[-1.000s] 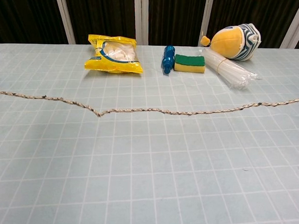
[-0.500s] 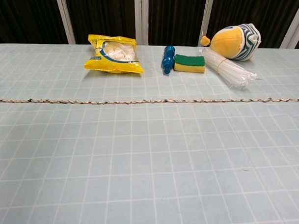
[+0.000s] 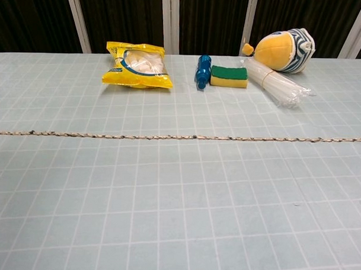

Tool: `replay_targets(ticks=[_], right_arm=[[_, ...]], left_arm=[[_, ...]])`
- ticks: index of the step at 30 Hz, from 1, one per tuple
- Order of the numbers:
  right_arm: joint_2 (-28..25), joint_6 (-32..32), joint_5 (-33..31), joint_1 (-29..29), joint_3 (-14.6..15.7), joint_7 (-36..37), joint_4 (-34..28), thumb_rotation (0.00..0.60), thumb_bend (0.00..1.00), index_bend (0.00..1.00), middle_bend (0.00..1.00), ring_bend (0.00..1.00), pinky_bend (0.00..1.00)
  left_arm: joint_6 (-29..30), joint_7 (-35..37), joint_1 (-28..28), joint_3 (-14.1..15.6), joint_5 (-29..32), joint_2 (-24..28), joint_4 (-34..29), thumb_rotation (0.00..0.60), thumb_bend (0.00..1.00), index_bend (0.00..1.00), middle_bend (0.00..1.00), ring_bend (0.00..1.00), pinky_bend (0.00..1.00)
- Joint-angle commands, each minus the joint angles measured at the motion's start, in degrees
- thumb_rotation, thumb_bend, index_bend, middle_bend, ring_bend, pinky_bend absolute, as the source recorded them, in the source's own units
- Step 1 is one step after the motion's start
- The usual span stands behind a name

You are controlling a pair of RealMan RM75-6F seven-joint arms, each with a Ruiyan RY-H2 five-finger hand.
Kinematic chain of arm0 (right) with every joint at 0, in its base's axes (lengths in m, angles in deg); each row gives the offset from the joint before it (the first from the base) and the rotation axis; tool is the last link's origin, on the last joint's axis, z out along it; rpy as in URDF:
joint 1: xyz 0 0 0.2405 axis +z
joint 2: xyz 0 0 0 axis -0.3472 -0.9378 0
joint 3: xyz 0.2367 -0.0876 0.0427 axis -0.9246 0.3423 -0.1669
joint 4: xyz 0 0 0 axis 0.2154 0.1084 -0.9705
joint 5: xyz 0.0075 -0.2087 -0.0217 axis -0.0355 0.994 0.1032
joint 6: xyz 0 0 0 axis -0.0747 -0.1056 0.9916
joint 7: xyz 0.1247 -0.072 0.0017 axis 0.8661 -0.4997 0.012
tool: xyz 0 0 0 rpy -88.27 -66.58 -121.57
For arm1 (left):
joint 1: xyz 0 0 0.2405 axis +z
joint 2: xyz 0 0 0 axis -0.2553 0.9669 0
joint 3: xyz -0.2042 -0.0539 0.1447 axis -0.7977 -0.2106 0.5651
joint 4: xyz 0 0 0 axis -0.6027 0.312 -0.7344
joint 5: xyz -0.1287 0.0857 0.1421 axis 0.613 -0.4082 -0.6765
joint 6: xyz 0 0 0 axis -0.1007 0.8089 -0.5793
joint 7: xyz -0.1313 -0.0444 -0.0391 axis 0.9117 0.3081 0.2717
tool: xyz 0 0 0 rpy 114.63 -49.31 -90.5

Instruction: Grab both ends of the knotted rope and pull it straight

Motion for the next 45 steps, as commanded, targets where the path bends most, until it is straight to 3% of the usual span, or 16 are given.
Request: replay_targets(ticks=[1,28,36,41,45], right_arm=[[0.29,0.28,0.16,0.05,0.36,-0.50,0.25,0.600,0.48,0.64,0.15,0.00,0.00],[0.90,3.17,0.19,1.01,2.29,-5.12,-0.49,0.600,0.48,0.62,0.15,0.00,0.00],[0.50,3.47,0.17,1.09,2.57,-5.70,-1.24,0.600,0.48,0.39,0.06,0.00,0.00],[-0.01,3.80,-0.39,1.13,2.63,-6.07,-1.67,0.600,0.49,0.10,0.00,0.00,0.00],[-0.54,3.52,-0.79,1.13,2.61,-6.79,-2.01,0.600,0.49,0.00,0.00,0.00,0.00]], left_arm=[[-0.02,-0.32,0.10,0.10,-0.07,-0.16,0.23,0.600,0.56,0.62,0.21,0.00,0.00],[-1.28,-4.86,0.10,0.66,0.64,-1.12,2.09,0.600,0.53,0.59,0.19,0.00,0.00],[-1.41,-6.61,0.00,0.69,1.24,-0.26,0.99,0.600,0.44,0.48,0.14,0.00,0.00],[-1.36,-6.43,0.12,0.70,0.78,0.39,0.66,0.600,0.37,0.38,0.10,0.00,0.00],[-1.16,-5.64,0.33,0.59,0.15,0.89,0.15,0.600,0.30,0.33,0.07,0.00,0.00]])
